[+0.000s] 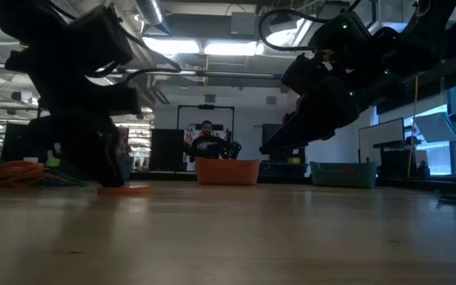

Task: Sort rubber bands into baskets
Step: Put the orange rubber band into the orange bin

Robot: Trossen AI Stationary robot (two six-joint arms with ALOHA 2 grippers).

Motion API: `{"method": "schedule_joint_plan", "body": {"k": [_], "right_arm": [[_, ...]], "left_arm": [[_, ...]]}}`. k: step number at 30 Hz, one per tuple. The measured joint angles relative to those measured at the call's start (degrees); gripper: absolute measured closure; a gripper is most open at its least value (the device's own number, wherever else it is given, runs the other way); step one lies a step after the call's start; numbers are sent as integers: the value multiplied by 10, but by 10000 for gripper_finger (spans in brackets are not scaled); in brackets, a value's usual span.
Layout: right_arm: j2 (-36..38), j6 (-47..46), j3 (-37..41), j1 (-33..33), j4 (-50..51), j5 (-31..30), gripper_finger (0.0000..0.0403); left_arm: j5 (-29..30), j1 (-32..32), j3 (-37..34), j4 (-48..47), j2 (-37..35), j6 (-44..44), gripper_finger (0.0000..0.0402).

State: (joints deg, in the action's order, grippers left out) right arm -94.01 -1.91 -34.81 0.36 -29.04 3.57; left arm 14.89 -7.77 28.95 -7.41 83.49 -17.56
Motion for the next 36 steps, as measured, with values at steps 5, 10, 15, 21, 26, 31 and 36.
{"method": "schedule_joint_plan", "body": {"k": [5,10,15,21,26,31,36], "right_arm": [[0,0,0,0,0,-7,139],[0,0,0,0,0,-11,139],[0,0,0,0,0,-11,139],[0,0,0,0,0,-11,139],[0,0,0,0,0,-11,139],[0,0,0,0,0,-11,139],[0,0,0,0,-1,-11,139]], "left_arm": [[-15,0,2,21,22,11,277],[-24,-1,0,35,20,36,339],[-12,-6,-1,53,18,65,395],[8,-5,-2,86,20,90,393],[11,-5,-2,118,20,107,396],[12,-5,-2,155,20,133,399],[38,-5,-2,186,19,158,397]]}}
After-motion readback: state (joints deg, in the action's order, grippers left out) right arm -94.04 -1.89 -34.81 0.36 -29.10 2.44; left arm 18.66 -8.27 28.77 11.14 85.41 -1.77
